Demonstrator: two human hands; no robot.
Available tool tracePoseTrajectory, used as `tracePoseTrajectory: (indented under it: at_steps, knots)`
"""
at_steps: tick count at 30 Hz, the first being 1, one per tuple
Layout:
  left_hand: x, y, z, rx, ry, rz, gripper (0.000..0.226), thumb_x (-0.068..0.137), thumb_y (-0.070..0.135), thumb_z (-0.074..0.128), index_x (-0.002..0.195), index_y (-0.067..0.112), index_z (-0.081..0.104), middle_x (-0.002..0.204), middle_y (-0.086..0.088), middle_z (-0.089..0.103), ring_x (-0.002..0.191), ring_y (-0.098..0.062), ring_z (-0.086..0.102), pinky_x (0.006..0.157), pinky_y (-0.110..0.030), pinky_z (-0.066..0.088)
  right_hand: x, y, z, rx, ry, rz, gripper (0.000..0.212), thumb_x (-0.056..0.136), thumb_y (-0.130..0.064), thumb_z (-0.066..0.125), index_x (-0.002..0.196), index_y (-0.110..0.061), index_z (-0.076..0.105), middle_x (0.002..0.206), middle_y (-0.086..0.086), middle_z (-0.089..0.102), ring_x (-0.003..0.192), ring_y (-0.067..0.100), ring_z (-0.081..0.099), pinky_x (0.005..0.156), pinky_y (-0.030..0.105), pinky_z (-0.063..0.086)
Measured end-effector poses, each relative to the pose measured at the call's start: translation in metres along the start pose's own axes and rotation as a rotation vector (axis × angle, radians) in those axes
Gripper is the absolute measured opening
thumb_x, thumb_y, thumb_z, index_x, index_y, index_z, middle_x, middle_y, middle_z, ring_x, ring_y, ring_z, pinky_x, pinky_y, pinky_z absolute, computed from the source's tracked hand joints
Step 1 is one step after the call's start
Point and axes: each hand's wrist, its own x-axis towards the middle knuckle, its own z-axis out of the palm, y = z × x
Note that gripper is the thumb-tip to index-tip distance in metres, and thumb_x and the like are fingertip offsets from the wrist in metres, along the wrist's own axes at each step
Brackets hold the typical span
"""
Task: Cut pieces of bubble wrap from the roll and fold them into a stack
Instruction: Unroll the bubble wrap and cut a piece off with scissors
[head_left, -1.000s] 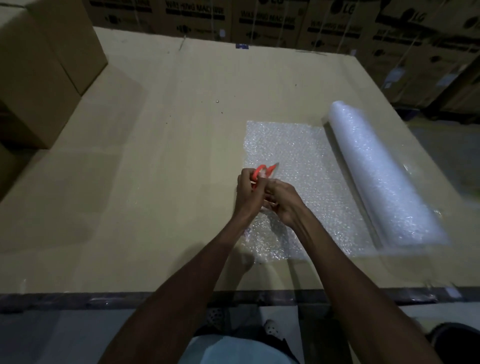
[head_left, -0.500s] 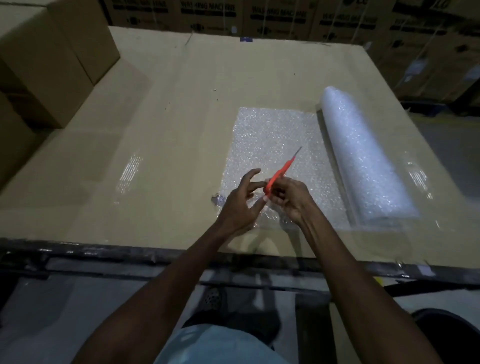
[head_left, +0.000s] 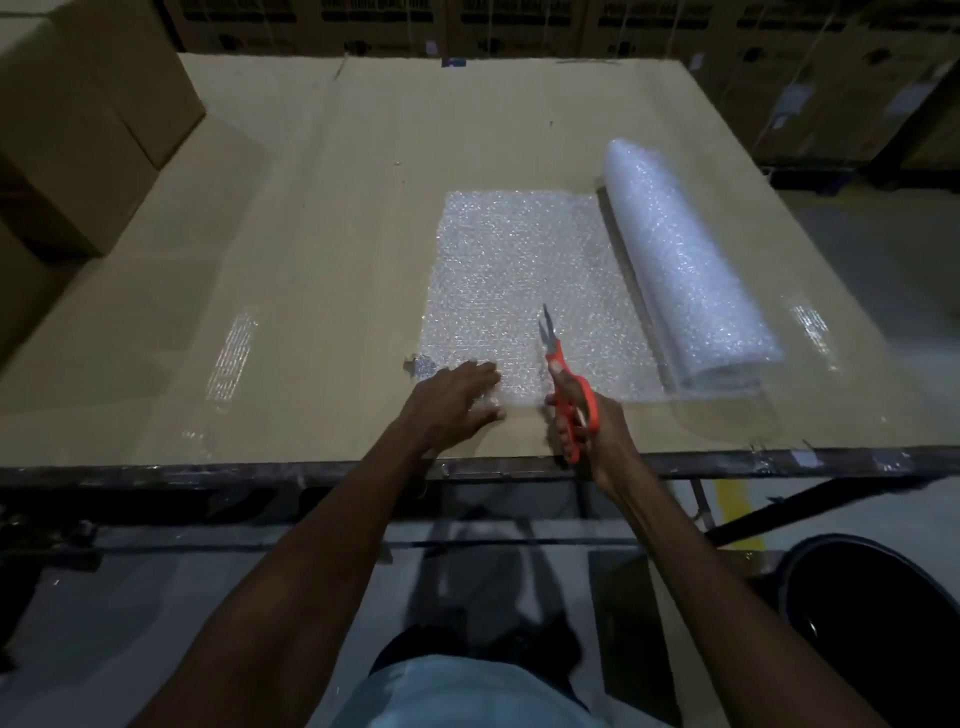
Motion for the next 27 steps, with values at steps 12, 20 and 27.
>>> tracePoseTrajectory:
  at_steps: [12,20,27]
  knots:
    - [-0.001,-0.010,0.016,-0.037,-0.034,0.097,0.047,0.104,0.023,0.042,0.151,0.018,0.042,0.161,-0.003,0.034,0.149,-0.029,0.027,0.117,-0.055,0.024,-0.074,0.067,0.004,-0.125,0.082,0.124,0.074,0.064,-0.073,0.075,0.096,-0.006,0.072,0.060,0.003,0.059,0.045,0.015,0.050,0.045,0.024,0.043]
    - [-0.009,-0.015,0.020,-0.086,-0.069,0.096,0.050,0.108,0.032,0.030,0.157,0.022,0.028,0.166,-0.001,0.019,0.154,-0.031,0.006,0.120,-0.056,0.006,-0.077,0.073,0.010,-0.164,0.133,0.084,0.092,0.055,-0.084,0.072,0.100,-0.003,0.072,0.065,0.007,0.062,0.050,0.017,0.053,0.050,0.026,0.046]
    - [0.002,-0.009,0.010,-0.126,-0.067,-0.010,0.061,0.105,0.054,0.022,0.159,0.025,0.021,0.167,0.005,0.005,0.154,-0.020,-0.009,0.120,-0.056,-0.008,-0.065,0.067,0.009,-0.176,0.103,0.090,0.080,0.063,-0.082,0.069,0.094,-0.008,0.070,0.063,0.003,0.060,0.050,0.016,0.053,0.048,0.026,0.046]
